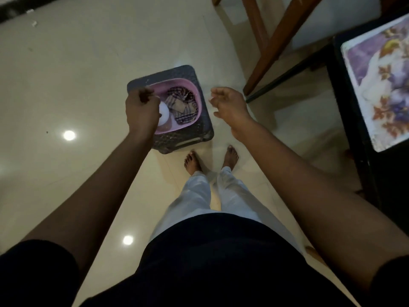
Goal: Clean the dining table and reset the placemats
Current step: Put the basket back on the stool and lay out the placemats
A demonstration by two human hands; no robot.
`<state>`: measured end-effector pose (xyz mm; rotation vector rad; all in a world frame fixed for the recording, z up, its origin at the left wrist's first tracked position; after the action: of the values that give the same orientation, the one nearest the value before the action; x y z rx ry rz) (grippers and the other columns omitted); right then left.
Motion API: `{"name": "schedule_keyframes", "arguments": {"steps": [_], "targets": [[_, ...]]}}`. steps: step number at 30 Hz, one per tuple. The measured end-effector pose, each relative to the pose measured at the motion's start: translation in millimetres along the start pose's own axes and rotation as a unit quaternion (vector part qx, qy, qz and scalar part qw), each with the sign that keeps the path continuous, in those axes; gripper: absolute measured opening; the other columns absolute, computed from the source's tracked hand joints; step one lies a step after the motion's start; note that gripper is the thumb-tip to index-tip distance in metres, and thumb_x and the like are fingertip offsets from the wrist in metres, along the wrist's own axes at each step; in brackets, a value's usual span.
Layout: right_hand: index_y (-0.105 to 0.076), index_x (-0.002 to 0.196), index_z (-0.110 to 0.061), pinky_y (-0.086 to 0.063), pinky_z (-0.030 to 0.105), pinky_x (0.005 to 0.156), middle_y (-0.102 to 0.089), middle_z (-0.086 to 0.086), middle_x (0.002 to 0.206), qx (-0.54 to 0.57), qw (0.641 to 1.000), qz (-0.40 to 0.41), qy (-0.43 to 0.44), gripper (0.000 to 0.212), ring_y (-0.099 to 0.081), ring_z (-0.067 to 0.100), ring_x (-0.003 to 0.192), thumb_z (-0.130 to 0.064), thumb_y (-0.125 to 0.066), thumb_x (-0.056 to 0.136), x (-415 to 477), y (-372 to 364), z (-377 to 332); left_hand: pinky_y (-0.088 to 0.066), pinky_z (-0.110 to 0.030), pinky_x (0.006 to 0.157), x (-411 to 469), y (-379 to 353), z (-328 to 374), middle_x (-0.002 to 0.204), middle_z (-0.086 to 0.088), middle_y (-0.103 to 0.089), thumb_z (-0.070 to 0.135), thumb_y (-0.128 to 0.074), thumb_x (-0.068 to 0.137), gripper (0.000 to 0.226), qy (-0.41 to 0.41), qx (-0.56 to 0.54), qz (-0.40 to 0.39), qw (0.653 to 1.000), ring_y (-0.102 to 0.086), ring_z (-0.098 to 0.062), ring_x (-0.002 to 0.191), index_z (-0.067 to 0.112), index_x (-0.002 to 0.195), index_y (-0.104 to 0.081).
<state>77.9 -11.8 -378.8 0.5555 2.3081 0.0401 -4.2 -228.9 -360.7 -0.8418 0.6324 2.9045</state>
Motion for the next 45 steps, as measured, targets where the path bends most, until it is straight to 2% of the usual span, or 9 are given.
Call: {"name": "schedule_keyframes", "arguments": {"steps": [3,6,11,19,22,32,38,42,45], "targets": [[-0.067,0.130,-0.014,-0.058,0.037,0.099,-0.070,0.001,0.124,0.036,0.999,0.014,0.028,0.030,-0.067,0.016,0.114,-0.013,-0.066,0.100,-29.2,32.7,-6.9,-0.062,-0.049,0.095,-29.8,-33.4,25.9,0.117,-0.004,-0.073,0.015,-0.063,0.095,0.028,-0.039,0.013,-0.086,0.995,-0.071,-0.019,0.112,0.015,0.122,-0.069],[-0.067,0.131,-0.019,-0.059,0.029,0.090,-0.067,0.000,0.126,0.079,0.995,0.036,0.043,0.030,-0.066,0.015,0.114,-0.015,-0.065,0.101,-59.5,73.8,-11.6,-0.060,-0.045,0.101,-63.5,-71.0,53.9,0.124,0.000,-0.070,0.017,-0.061,0.102,0.023,-0.071,0.020,-0.161,0.984,-0.070,-0.018,0.116,0.026,0.123,-0.065],[-0.067,0.133,-0.022,-0.060,0.026,0.090,-0.068,-0.002,0.128,0.152,0.979,0.116,0.076,0.033,-0.066,0.011,0.115,-0.021,-0.067,0.101,-110.3,163.0,-4.0,-0.059,-0.035,0.078,-114.5,-143.6,104.2,0.115,-0.003,-0.071,0.018,-0.067,0.095,0.020,-0.141,0.047,-0.250,0.957,-0.069,-0.019,0.104,0.022,0.114,-0.069],[-0.070,0.128,-0.022,-0.061,0.028,0.090,-0.073,-0.004,0.123,0.264,0.929,0.249,0.075,0.029,-0.070,0.013,0.114,-0.019,-0.070,0.099,-177.1,307.8,42.2,-0.062,-0.039,0.082,-187.8,-261.7,157.3,0.107,0.000,-0.072,0.011,-0.067,0.098,0.016,-0.191,0.108,-0.356,0.908,-0.070,-0.017,0.098,0.019,0.111,-0.071],[-0.070,0.127,-0.020,-0.060,0.029,0.092,-0.071,-0.001,0.126,0.295,0.915,0.271,0.051,0.030,-0.069,0.014,0.116,-0.017,-0.071,0.097,-184.7,346.3,61.2,-0.062,-0.028,0.076,-205.1,-296.6,168.2,0.114,-0.006,-0.072,0.011,-0.067,0.099,0.022,-0.206,0.119,-0.359,0.902,-0.071,-0.023,0.106,0.014,0.120,-0.071],[-0.061,0.134,-0.012,-0.057,0.021,0.090,-0.072,0.001,0.116,0.348,0.890,0.294,-0.006,0.032,-0.070,0.007,0.101,-0.012,-0.065,0.101,-167.8,412.6,80.4,-0.054,-0.039,0.107,-202.4,-378.5,196.9,0.132,0.000,-0.065,0.019,-0.071,0.098,0.043,-0.192,0.179,-0.359,0.896,-0.063,-0.018,0.124,0.014,0.140,-0.064],[-0.060,0.117,-0.020,-0.054,0.013,0.067,-0.070,-0.007,0.103,0.372,0.870,0.322,-0.036,0.020,-0.073,0.000,0.079,-0.007,-0.061,0.102,-133.7,427.9,72.9,-0.055,-0.033,0.094,-170.8,-428.7,219.5,0.139,-0.002,-0.060,0.017,-0.071,0.099,0.057,-0.173,0.238,-0.383,0.876,-0.062,-0.019,0.121,0.012,0.153,-0.052],[-0.062,0.123,-0.016,-0.053,0.023,0.077,-0.064,-0.010,0.098,0.337,0.870,0.355,-0.063,0.022,-0.066,0.005,0.087,-0.011,-0.062,0.101,-111.5,431.0,66.9,-0.052,-0.036,0.100,-157.1,-450.3,231.8,0.143,-0.009,-0.059,0.015,-0.072,0.098,0.060,-0.173,0.257,-0.387,0.868,-0.061,-0.023,0.120,0.006,0.154,-0.050],[-0.059,0.121,-0.021,-0.051,0.023,0.071,-0.063,-0.009,0.098,0.355,0.855,0.368,-0.085,0.022,-0.062,0.004,0.086,-0.012,-0.063,0.101,-100.3,429.5,63.2,-0.053,-0.046,0.108,-146.3,-457.6,236.1,0.148,-0.012,-0.058,0.018,-0.072,0.098,0.061,-0.158,0.272,-0.398,0.861,-0.061,-0.027,0.127,0.008,0.154,-0.051]]}}
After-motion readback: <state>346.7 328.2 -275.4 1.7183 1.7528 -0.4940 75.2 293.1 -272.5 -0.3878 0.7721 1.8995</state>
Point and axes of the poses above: each hand's wrist, its own x-axis towards the middle knuckle, its own y-axis out of the back of the hand, z = x × y, the point moved 2 cm from there along x, towards the middle knuckle
